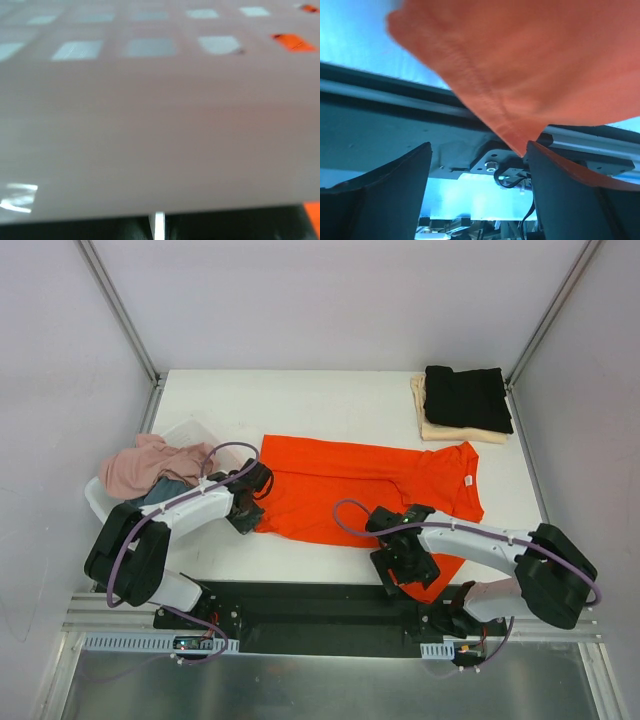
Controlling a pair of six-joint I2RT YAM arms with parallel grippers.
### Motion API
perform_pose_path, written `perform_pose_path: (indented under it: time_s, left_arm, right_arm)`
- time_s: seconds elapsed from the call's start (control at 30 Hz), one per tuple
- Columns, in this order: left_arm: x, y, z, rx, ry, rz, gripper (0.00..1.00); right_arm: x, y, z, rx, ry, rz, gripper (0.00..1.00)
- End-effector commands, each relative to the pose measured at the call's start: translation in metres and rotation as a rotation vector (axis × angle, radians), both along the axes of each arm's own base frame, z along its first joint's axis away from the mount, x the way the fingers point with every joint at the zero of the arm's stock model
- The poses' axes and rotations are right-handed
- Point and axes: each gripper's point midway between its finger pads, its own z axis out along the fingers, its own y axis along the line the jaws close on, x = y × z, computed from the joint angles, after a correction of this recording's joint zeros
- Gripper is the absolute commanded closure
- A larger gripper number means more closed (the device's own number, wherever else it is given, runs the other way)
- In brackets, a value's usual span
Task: Fold and stack the t-shirts
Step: Grap the side of the flattened tshirt closest away from the robot with both arms
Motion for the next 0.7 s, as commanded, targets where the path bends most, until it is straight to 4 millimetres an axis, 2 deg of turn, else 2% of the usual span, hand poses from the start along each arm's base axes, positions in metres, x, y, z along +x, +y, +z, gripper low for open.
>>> perform_pose_path:
  time_s: [0.0, 0.03, 0.13, 0.4, 0.53, 0.67]
  left_arm:
    - [0.009, -0.008, 0.008, -0.007, -0.018, -0.035, 1.0]
    - [0.01, -0.008, 0.009, -0.008, -0.02, -0.038, 1.0]
    - [0.01, -0.009, 0.01, -0.011, -0.023, -0.039, 1.0]
    - [0.008, -0.008, 0.012, -0.018, -0.036, -0.03, 1.0]
    - [0.008, -0.007, 0.012, -0.017, -0.035, -0.026, 1.0]
    - [0.009, -0.008, 0.012, -0.015, -0.036, -0.029, 1.0]
  right_arm:
    - [0.0, -0.021, -0.005, -0.126, -0.033, -0.07, 0.25]
    - [-0.001, -0.023, -0.007, -0.136, -0.031, -0.078, 0.31]
    - [-0.006, -0.027, -0.012, -0.16, -0.003, -0.078, 0.36]
    - [0.003, -0.034, -0.011, -0.292, 0.007, -0.077, 0.4]
    - [0.004, -0.035, -0.012, -0.314, 0.0, -0.096, 0.57]
    - [0.004, -0.037, -0.011, -0.341, 0.011, -0.095, 0.64]
